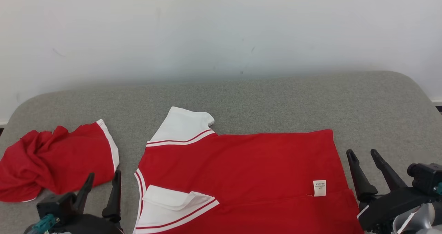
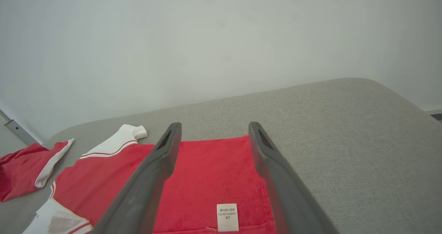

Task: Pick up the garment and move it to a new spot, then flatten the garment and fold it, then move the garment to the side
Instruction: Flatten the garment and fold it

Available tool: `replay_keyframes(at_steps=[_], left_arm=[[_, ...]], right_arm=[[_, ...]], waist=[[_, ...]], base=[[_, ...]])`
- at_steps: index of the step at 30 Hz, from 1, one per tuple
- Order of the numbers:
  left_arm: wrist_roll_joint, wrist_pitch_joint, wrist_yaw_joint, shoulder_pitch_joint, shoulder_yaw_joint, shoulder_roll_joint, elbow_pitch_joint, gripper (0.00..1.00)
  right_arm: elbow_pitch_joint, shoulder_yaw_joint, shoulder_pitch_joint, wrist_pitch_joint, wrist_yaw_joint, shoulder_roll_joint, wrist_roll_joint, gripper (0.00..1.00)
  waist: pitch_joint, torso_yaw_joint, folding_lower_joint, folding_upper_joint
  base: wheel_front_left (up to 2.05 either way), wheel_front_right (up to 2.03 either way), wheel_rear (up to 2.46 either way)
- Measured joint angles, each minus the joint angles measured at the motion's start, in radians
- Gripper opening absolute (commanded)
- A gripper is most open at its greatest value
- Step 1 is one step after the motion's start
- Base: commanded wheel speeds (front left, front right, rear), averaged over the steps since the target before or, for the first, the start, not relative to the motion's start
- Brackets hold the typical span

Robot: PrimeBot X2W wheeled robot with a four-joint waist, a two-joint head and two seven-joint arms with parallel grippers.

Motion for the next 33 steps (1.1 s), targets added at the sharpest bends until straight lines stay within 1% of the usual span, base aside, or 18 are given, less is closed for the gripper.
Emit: replay_keyframes(at_steps=[11, 21, 28, 31, 33], left_arm=[[0.006, 0.03, 0.009, 0.006, -0.009, 0.001, 0.007, 1.0], [0.007, 0.043, 0.015, 0.005, -0.01, 0.002, 0.007, 1.0], [0.007, 0.063, 0.015, 0.004, -0.018, 0.004, 0.002, 1.0], [0.012, 0.091, 0.012, -0.026, -0.033, 0.005, 0.004, 1.0], [0.013, 0.112, 0.003, -0.076, -0.044, 0.004, 0.013, 1.0]], right_arm=[[0.046, 0.008, 0.007, -0.04, 0.016, 0.008, 0.0, 1.0], [0.081, 0.015, 0.006, -0.058, 0.021, 0.01, 0.006, 1.0], [0.083, 0.02, 0.004, -0.065, 0.025, 0.009, 0.007, 1.0], [0.081, 0.026, -0.002, -0.063, 0.025, 0.005, 0.007, 1.0], [0.085, 0.037, -0.026, -0.045, 0.025, -0.007, 0.006, 1.0]], waist=[[0.008, -0.001, -0.0001, 0.0], [0.015, 0.005, 0.0, 0.0], [0.029, 0.007, -0.0001, 0.0], [0.044, 0.008, 0.0, 0.0], [0.057, 0.009, 0.0, 0.0]], base=[[0.0, 0.0, 0.0], [0.0, 0.0, 0.0], [0.0, 0.0, 0.0], [0.0, 0.0, 0.0], [0.0, 0.0, 0.0]])
